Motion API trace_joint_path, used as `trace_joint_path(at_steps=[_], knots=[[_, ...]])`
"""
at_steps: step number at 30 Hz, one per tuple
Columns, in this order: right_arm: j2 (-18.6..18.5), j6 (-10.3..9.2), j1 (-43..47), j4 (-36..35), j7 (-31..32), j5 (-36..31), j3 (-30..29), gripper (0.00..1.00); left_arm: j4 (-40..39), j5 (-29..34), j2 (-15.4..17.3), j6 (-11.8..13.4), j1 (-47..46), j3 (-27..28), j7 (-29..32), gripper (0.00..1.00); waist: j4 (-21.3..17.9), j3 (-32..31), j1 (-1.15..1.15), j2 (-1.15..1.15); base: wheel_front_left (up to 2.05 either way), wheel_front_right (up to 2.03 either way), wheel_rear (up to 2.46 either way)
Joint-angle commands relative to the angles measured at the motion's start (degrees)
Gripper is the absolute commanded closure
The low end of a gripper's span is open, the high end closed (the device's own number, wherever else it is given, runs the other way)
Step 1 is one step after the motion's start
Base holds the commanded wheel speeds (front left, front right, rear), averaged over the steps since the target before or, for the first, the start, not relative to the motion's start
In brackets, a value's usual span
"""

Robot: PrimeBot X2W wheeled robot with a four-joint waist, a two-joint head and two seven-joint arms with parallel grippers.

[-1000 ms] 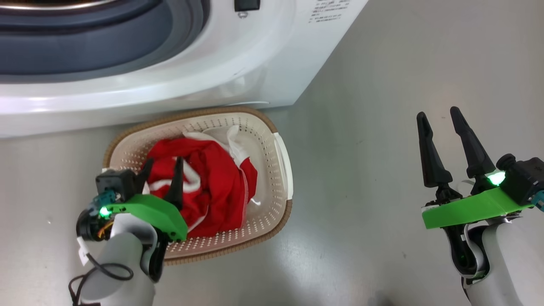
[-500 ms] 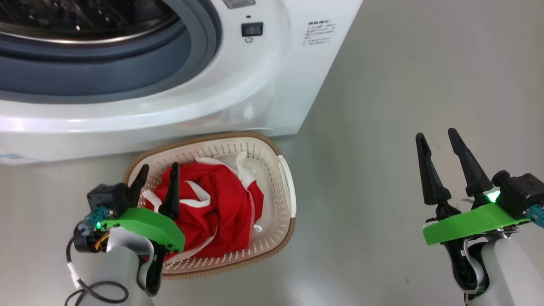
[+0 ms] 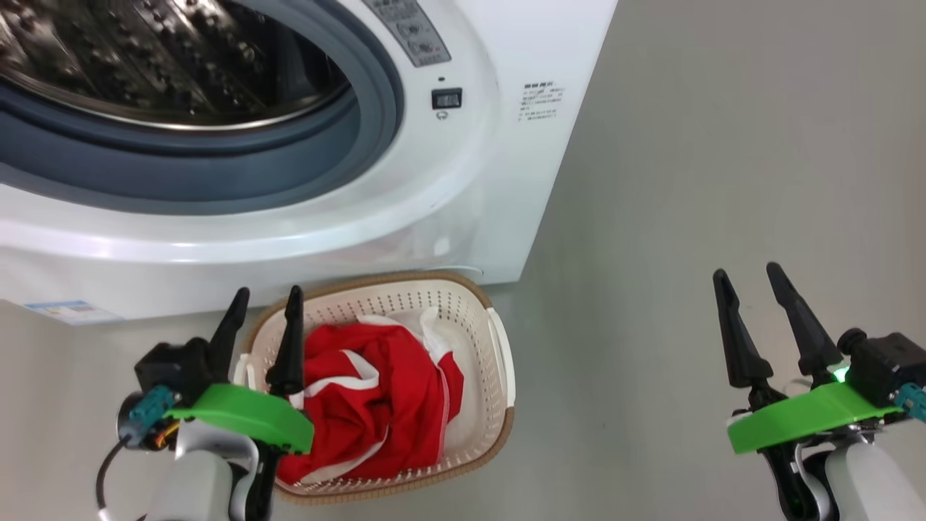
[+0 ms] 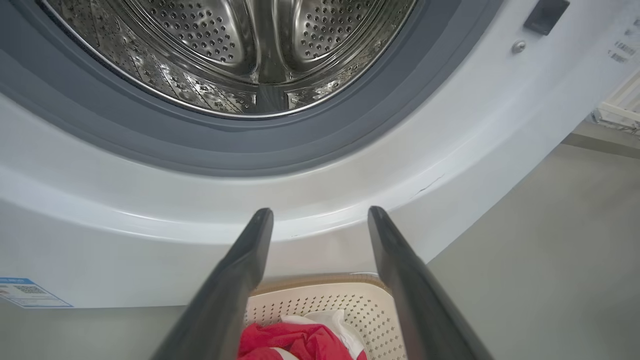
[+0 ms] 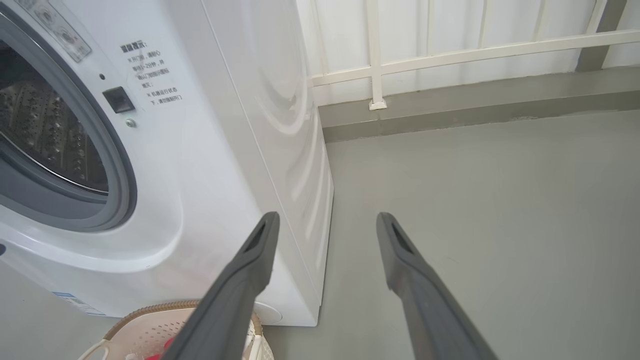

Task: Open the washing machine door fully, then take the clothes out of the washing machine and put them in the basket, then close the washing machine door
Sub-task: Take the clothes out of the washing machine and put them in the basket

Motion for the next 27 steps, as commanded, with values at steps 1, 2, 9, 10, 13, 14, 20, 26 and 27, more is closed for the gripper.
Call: trace_joint_path(at_steps=[1, 2, 9, 10, 13, 14, 20, 26, 27], knots=[[-0.69, 0.36, 1.15, -1.11, -0.37, -0.14, 1.02, 0.0, -2.42, 0.8, 1.47, -0.31, 1.72, 2.04, -0.29, 0.0, 0.63, -2.23, 0.0, 0.0, 0.0, 0.0, 0.0], [-0.73, 0.36, 1.51, -1.06, -0.37, -0.13, 0.99, 0.0, -3.23, 1.15, 1.47, -0.31, 2.28, 2.2, -0.29, 0.0, 0.74, -2.74, 0.0, 0.0, 0.0, 0.0, 0.0], [-1.02, 0.36, 3.63, -0.79, -0.37, -0.09, 1.15, 0.0, -7.93, 2.91, 1.47, -0.31, 5.71, 3.48, -0.29, 0.0, 1.21, -5.71, 0.0, 0.0, 0.0, 0.0, 0.0], [-1.04, 0.36, 3.98, -0.77, -0.37, -0.09, 1.19, 0.0, -8.67, 3.16, 1.47, -0.31, 6.31, 3.64, -0.29, 0.0, 1.24, -6.14, 0.0, 0.0, 0.0, 0.0, 0.0], [-1.18, 0.36, 5.01, -0.68, -0.37, -0.07, 1.23, 0.0, -10.7, 4.03, 1.47, -0.31, 8.03, 3.97, -0.29, 0.0, 1.4, -7.43, 0.0, 0.0, 0.0, 0.0, 0.0], [-1.24, 0.36, 5.33, -0.63, -0.37, -0.04, 1.24, 0.0, -11.29, 4.28, 1.47, -0.31, 8.56, 4.12, -0.29, 0.0, 1.42, -7.81, 0.0, 0.0, 0.0, 0.0, 0.0], [-1.45, 0.36, 7.34, -0.48, -0.37, 0.05, 1.02, 0.0, -14.72, 5.71, 1.47, -0.31, 11.93, 5.64, -0.29, 0.0, 1.32, -10.14, 0.0, 0.0, 0.0, 0.0, 0.0], [-1.76, 0.36, 9.92, -0.54, -0.37, 0.08, 0.48, 0.0, -17.03, 6.51, 1.47, -0.31, 15.03, 6.8, -0.29, 0.0, 1.6, -11.86, 0.0, 0.0, 0.0, 0.0, 0.0], [-1.78, 0.36, 10.26, -0.56, -0.37, 0.05, 0.42, 0.0, -17.4, 6.66, 1.47, -0.31, 15.53, 6.99, -0.29, 0.0, 1.63, -12.06, 0.0, 0.0, 0.0, 0.0, 0.0]])
